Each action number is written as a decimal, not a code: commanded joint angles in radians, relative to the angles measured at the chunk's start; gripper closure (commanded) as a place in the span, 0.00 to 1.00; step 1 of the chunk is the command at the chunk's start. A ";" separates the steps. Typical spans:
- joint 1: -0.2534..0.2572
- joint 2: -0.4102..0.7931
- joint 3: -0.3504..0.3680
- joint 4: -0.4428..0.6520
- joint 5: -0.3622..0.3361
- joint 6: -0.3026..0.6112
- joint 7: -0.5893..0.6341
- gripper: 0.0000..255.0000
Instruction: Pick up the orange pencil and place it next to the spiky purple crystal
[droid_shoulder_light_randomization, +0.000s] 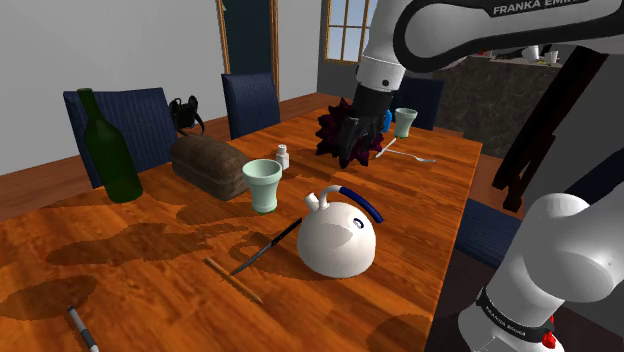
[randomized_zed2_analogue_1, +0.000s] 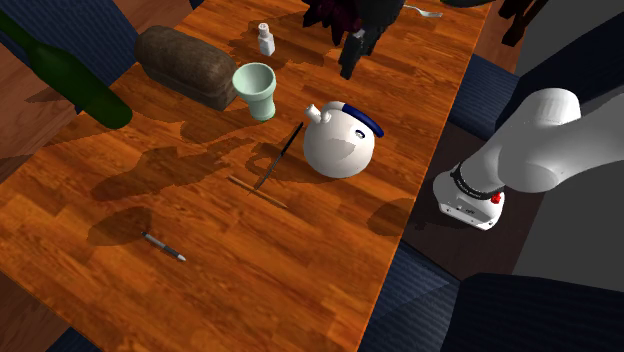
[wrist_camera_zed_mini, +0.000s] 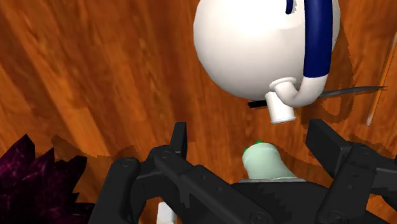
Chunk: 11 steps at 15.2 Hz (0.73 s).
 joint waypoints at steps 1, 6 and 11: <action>0.016 0.043 0.028 0.004 0.020 0.037 0.025 0.00; 0.048 0.178 0.090 0.038 0.054 0.132 0.075 0.00; 0.076 0.328 0.149 0.099 0.069 0.218 0.128 0.00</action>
